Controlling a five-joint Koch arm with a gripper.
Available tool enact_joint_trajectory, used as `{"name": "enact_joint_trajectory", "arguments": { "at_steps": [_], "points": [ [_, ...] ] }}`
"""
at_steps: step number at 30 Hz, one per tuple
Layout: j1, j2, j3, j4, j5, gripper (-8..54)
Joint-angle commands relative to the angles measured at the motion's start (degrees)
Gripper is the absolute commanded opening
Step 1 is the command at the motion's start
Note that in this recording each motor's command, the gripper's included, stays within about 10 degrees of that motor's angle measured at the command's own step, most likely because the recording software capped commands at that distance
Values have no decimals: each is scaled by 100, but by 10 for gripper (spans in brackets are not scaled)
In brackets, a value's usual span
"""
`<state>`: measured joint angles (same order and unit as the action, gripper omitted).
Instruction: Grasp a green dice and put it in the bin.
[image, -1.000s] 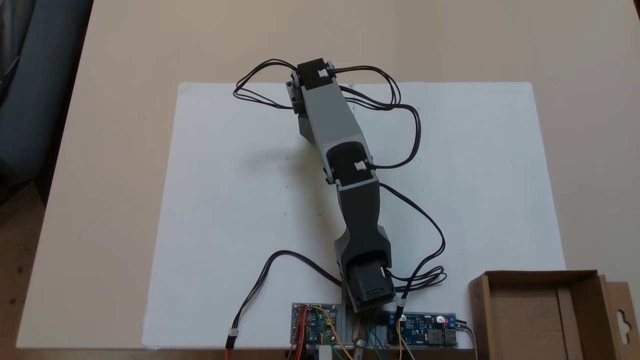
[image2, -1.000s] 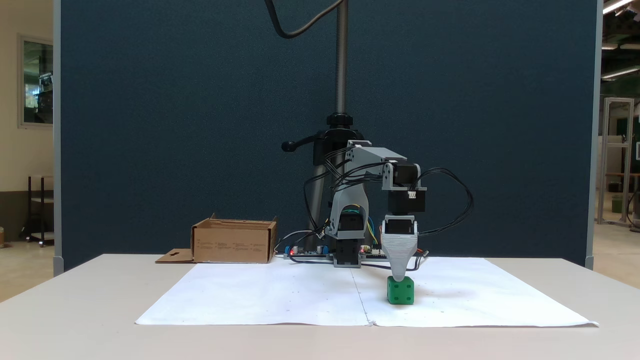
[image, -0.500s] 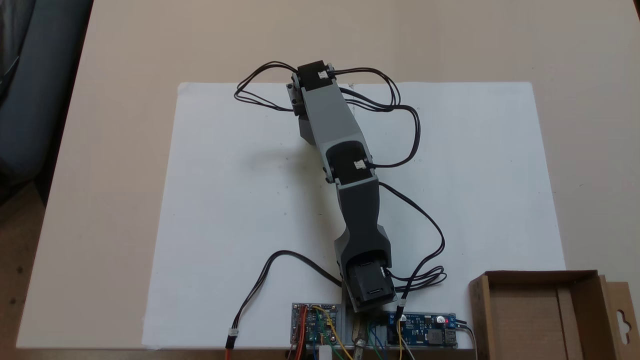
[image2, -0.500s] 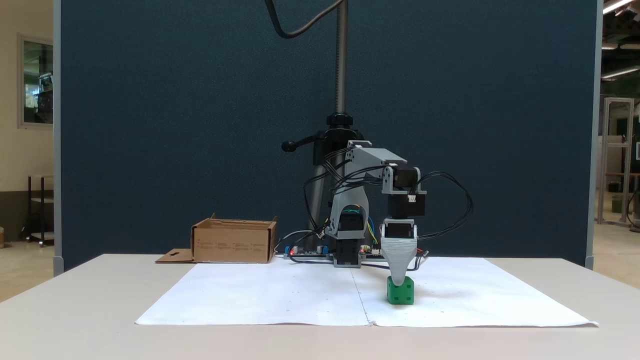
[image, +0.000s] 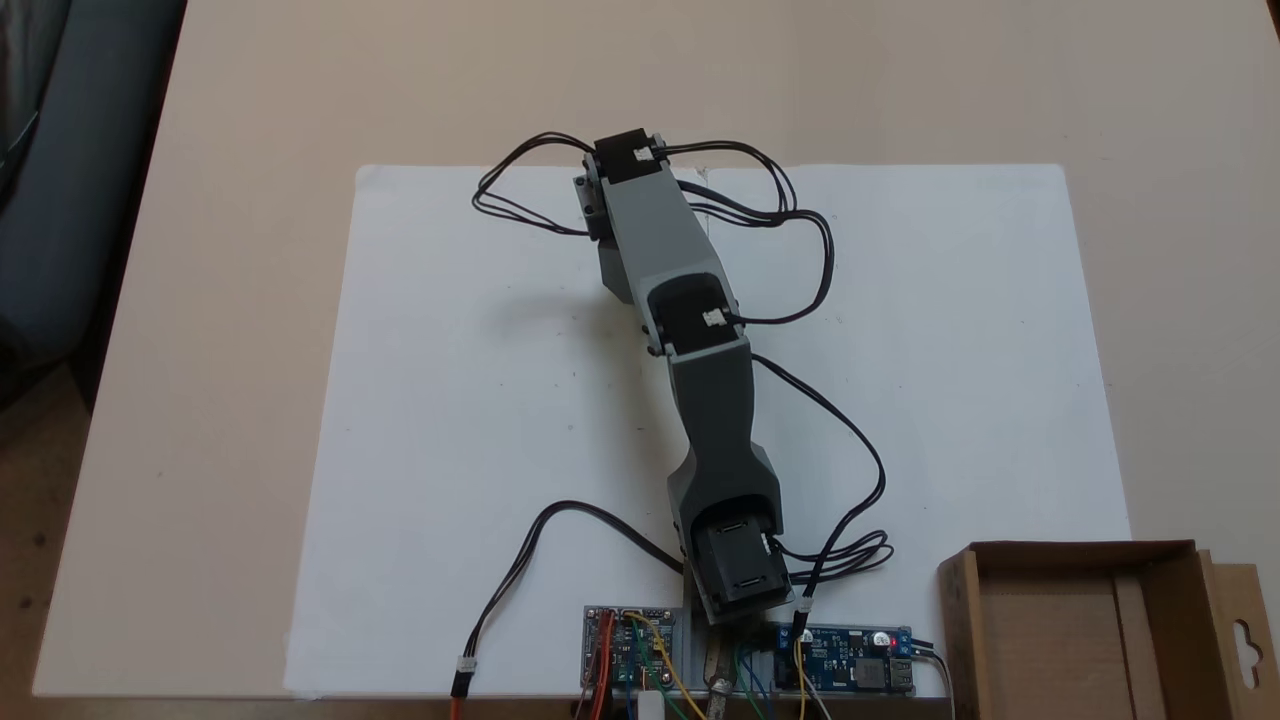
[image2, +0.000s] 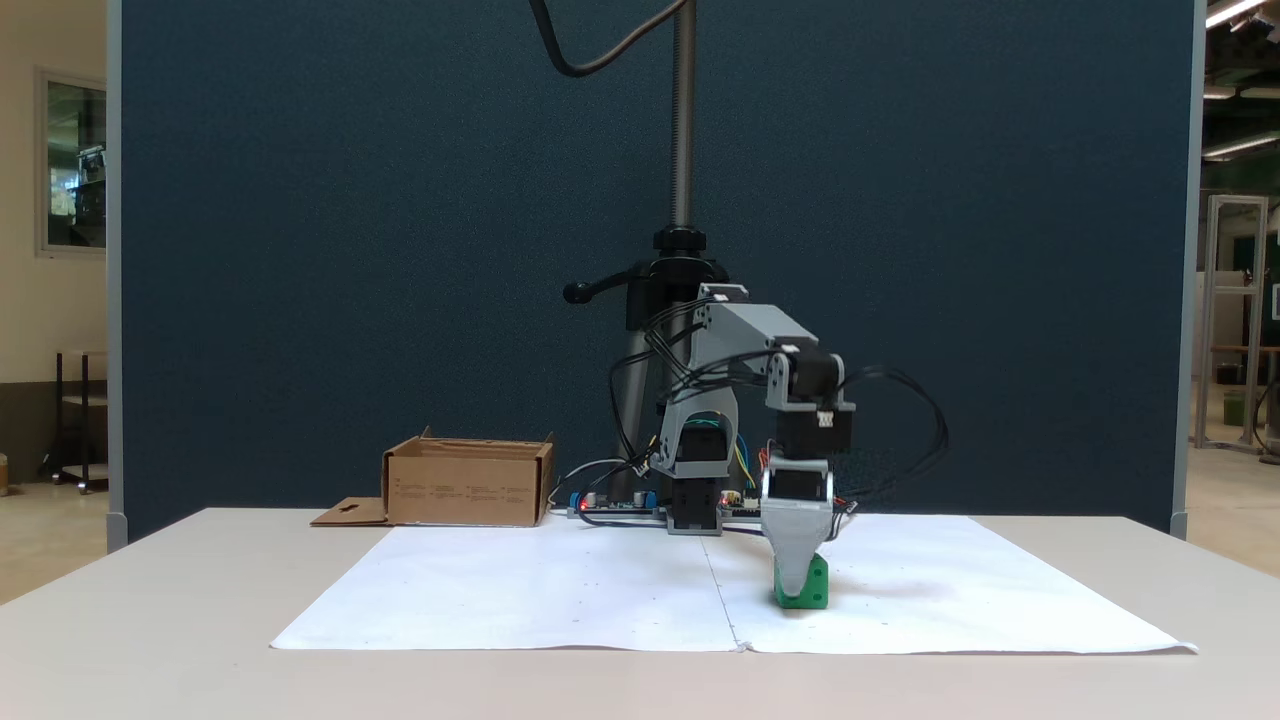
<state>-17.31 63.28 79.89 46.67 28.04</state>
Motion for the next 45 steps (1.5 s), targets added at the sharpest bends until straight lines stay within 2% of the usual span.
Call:
{"name": "enact_joint_trajectory", "arguments": {
  "at_steps": [1, 15, 27, 45],
  "points": [
    [18, 88, -18, -141, -193, 432],
    [79, 26, 26, -246, -202, 432],
    [158, 9, 79, -562, -1090, 432],
    [114, -167, 176, -580, -1116, 430]
  ]
}}
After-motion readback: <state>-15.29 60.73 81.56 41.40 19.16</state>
